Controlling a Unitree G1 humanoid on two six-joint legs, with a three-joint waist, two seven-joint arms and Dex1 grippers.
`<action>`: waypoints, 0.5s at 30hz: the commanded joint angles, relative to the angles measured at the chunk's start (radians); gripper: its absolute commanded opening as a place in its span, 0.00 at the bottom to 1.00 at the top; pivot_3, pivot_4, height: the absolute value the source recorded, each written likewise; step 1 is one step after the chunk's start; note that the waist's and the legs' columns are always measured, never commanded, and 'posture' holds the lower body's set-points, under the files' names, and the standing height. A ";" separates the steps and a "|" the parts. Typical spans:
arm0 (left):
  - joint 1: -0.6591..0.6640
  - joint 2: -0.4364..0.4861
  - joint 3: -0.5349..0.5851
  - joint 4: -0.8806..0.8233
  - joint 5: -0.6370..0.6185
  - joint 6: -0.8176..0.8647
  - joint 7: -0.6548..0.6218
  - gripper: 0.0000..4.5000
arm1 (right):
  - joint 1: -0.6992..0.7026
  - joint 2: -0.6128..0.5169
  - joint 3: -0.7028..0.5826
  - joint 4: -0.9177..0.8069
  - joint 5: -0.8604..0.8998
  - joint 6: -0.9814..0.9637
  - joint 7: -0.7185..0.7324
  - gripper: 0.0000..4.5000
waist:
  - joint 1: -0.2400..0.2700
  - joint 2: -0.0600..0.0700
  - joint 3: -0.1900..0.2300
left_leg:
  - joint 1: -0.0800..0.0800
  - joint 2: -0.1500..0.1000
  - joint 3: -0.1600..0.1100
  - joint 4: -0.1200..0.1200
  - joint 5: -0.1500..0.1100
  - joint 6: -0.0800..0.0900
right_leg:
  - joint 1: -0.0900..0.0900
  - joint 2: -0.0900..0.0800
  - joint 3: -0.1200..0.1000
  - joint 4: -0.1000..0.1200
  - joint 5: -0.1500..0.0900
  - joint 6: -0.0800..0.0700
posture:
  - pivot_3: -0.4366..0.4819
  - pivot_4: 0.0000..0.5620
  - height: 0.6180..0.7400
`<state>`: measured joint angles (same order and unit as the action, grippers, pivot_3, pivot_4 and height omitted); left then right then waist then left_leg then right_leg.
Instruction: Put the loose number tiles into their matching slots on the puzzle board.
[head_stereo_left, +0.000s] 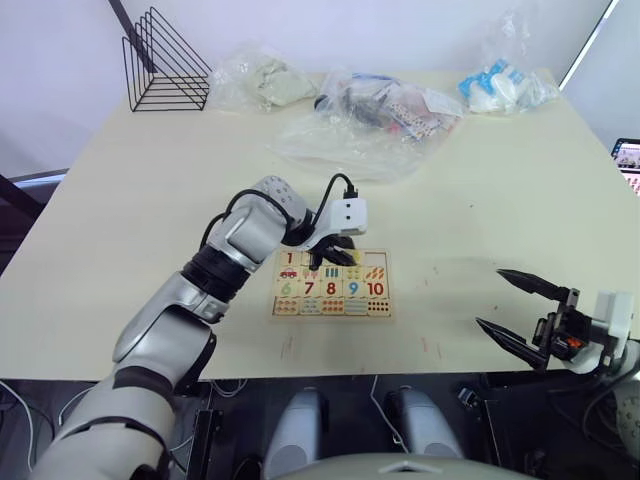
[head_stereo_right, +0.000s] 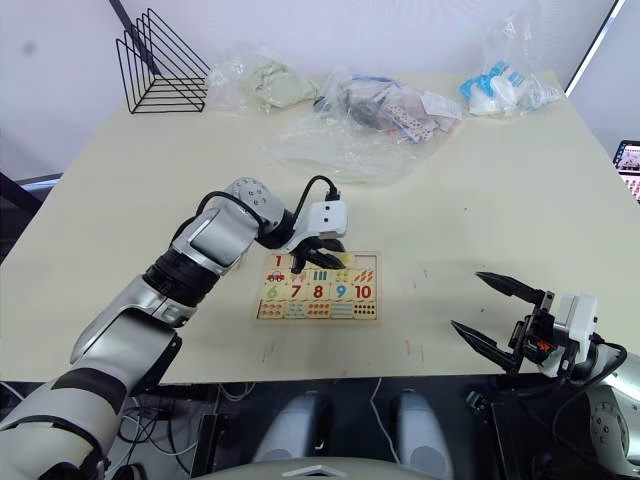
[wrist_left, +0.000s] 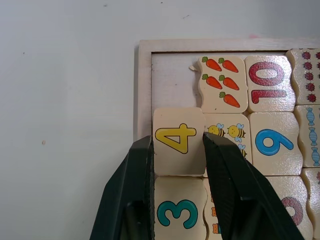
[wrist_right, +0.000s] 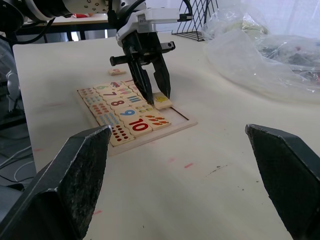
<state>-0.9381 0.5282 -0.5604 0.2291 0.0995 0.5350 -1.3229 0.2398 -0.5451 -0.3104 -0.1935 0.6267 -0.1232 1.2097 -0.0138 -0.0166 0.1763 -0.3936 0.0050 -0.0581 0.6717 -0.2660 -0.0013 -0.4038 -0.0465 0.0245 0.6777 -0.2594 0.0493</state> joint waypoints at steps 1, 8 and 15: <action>-0.023 -0.002 0.007 -0.010 0.014 -0.010 0.002 0.21 | 0.006 0.000 -0.004 -0.036 0.008 -0.018 -0.003 1.00 | 0.000 0.000 0.000 | 0.000 0.000 0.000 0.000 0.000 0.000 | 0.000 0.000 0.000 0.000 0.000 0.000 | 0.48 0.27 1.00; -0.028 -0.013 0.016 0.005 0.025 -0.018 0.016 0.76 | 0.007 0.002 -0.003 -0.032 0.005 -0.023 -0.005 1.00 | 0.000 0.000 0.000 | 0.000 0.000 0.000 0.000 0.000 0.000 | 0.000 0.000 0.000 0.000 0.000 0.000 | 0.48 0.27 1.00; -0.057 -0.007 0.038 0.001 0.000 0.014 -0.008 0.99 | 0.008 0.003 0.000 -0.027 0.003 -0.027 -0.007 1.00 | 0.000 0.000 0.000 | 0.000 0.000 0.000 0.000 0.000 0.000 | 0.000 0.000 0.000 0.000 0.000 0.000 | 0.48 0.27 1.00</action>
<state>-0.9658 0.5171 -0.5576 0.2481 0.1133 0.5440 -1.3231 0.2454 -0.5446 -0.3098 -0.1948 0.6242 -0.1347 1.2074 -0.0139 -0.0166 0.1763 -0.3936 0.0049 -0.0582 0.6718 -0.2660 -0.0013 -0.4038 -0.0465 0.0245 0.6777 -0.2594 0.0493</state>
